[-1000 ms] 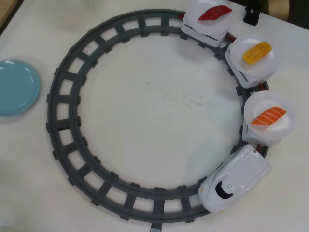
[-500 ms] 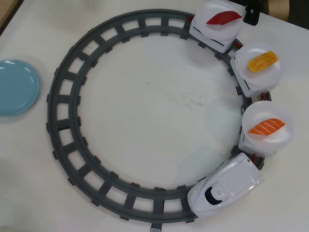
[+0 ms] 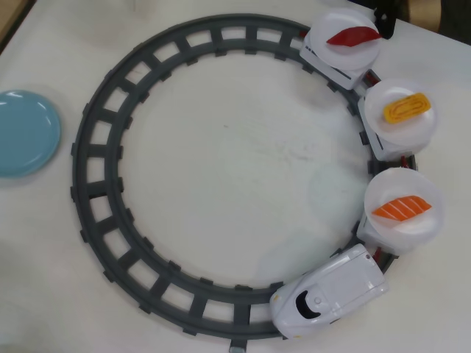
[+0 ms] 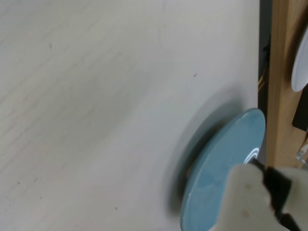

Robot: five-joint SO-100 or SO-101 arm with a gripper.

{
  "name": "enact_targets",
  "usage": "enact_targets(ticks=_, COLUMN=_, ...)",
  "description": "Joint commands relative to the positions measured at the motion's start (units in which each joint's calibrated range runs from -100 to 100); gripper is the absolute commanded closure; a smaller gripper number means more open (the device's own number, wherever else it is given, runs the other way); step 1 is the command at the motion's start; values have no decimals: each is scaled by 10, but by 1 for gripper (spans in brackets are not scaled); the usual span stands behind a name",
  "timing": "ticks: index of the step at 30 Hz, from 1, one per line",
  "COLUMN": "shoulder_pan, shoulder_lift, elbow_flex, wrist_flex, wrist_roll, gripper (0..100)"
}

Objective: Pick up the sushi from the Shinkansen and put it on the blue dish

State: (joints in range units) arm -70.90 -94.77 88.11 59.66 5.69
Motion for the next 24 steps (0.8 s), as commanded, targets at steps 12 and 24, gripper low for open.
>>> enact_targets(ticks=12, shoulder_pan=43, shoulder_lift=-2, elbow_flex=-9, wrist_flex=-2, wrist_roll=0, gripper=97)
enact_targets(ticks=24, shoulder_pan=173, shoulder_lift=9, elbow_flex=-83, wrist_flex=19, wrist_roll=4, gripper=97)
